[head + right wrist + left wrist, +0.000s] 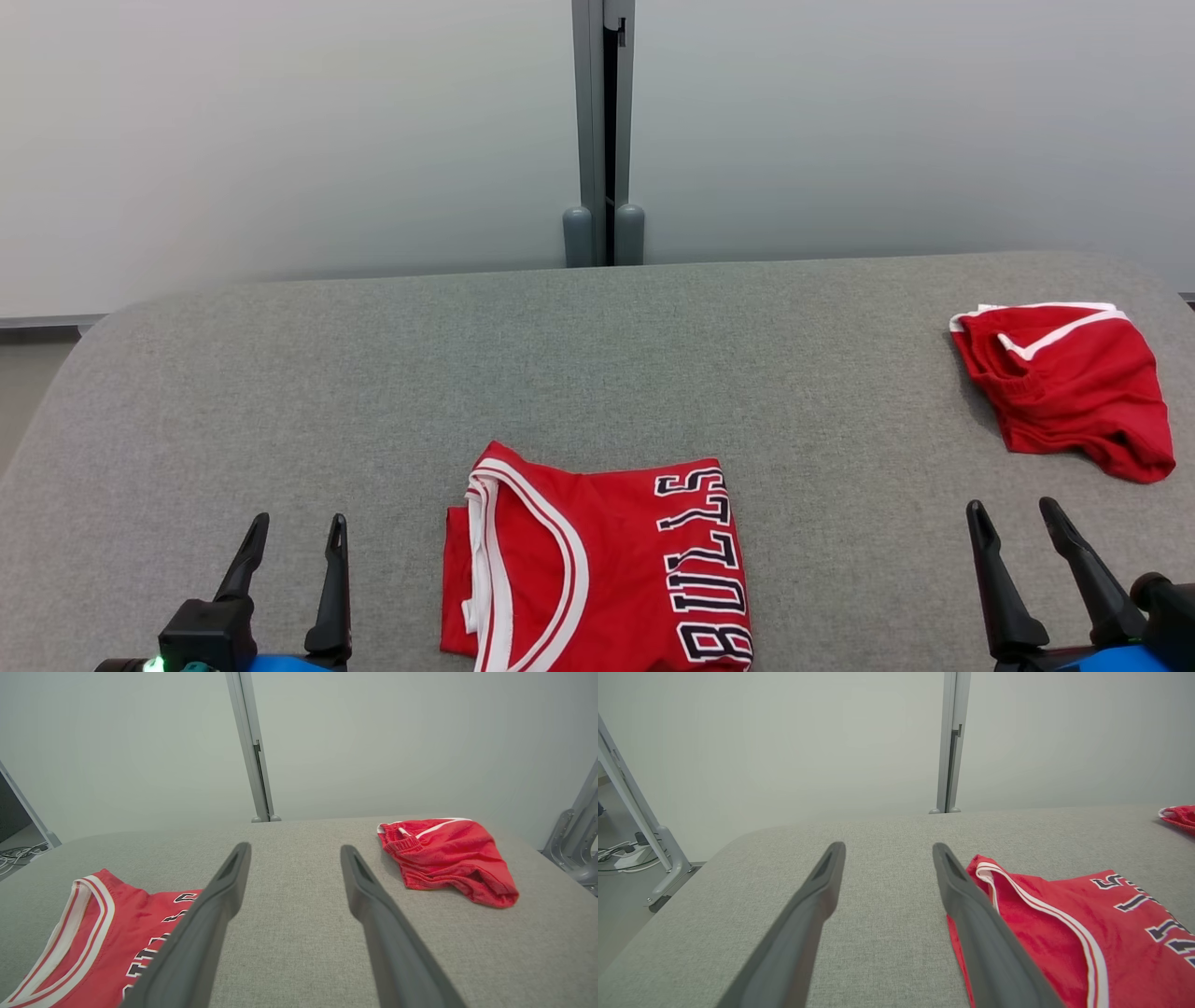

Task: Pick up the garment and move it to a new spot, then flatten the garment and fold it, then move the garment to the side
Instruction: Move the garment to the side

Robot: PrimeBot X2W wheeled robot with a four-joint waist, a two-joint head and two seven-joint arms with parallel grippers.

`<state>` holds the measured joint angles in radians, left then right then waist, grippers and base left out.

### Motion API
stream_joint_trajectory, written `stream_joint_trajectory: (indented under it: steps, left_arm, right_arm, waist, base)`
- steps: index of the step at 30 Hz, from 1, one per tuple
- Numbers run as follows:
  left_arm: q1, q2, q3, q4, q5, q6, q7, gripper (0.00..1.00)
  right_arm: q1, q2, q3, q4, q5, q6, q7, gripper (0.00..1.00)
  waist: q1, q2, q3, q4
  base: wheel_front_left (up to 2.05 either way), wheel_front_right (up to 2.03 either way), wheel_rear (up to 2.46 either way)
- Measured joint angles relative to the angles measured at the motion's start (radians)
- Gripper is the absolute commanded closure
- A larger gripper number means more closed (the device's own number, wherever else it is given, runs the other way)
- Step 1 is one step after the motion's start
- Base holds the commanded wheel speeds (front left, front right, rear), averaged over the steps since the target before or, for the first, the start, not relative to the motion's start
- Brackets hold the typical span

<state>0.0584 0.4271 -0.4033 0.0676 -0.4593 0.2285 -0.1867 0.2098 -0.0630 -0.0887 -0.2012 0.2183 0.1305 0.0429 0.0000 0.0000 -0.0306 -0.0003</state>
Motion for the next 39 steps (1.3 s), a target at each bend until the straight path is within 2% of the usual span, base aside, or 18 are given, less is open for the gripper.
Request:
stream_joint_trajectory:
  steps: [8,13,18,26,30,31,32,39]
  left_arm:
    - [-0.001,-0.001,-0.002,-0.006,-0.003,0.001,-0.009,0.00]
    - [-0.038,0.000,-0.003,-0.023,0.012,0.000,-0.019,0.00]
    - [-0.119,-0.021,-0.004,-0.036,0.031,-0.002,-0.036,0.00]
    - [-0.207,-0.063,-0.012,-0.006,0.047,-0.025,-0.062,0.00]
    - [-0.228,-0.076,-0.009,0.008,0.056,-0.032,-0.068,0.00]
    - [-0.230,-0.078,-0.007,0.012,0.056,-0.033,-0.070,0.00]
    - [-0.231,-0.081,-0.005,0.014,0.056,-0.035,-0.071,0.00]
    - [-0.226,-0.074,0.014,0.021,0.074,-0.034,-0.073,0.00]
  right_arm:
    - [0.000,0.002,-0.007,-0.008,-0.001,0.000,0.011,0.00]
    - [-0.010,-0.008,0.009,0.028,0.001,0.000,0.028,0.00]
    - [-0.093,-0.026,0.082,0.145,0.024,0.000,0.035,0.00]
    - [-0.227,-0.029,0.225,0.409,0.086,0.000,0.021,0.00]
    - [-0.269,-0.041,0.290,0.488,0.130,0.000,0.028,0.00]
    - [-0.279,-0.049,0.304,0.497,0.144,0.000,0.034,0.59]
    - [-0.288,-0.060,0.317,0.503,0.156,0.000,0.035,1.00]
    - [-0.310,-0.107,0.385,0.488,0.209,0.000,0.000,1.00]
  waist:
    - [0.0000,0.0000,0.004,0.005]
    - [0.0000,0.0000,0.042,0.024]
    - [0.0002,0.0003,0.114,0.063]
    - [0.0003,0.0003,0.211,0.151]
    - [0.0002,0.0003,0.244,0.181]
    - [0.0002,0.0003,0.251,0.185]
    - [0.0001,0.0003,0.256,0.187]
    - [0.0002,0.0003,0.262,0.142]
  base:
    - [0.00,0.00,0.00]
    - [0.00,0.00,0.00]
    - [0.00,0.00,0.00]
    - [0.00,0.00,0.00]
    - [0.00,0.00,0.00]
    - [0.00,0.00,0.00]
    - [0.00,0.00,0.00]
    - [0.00,0.00,0.00]
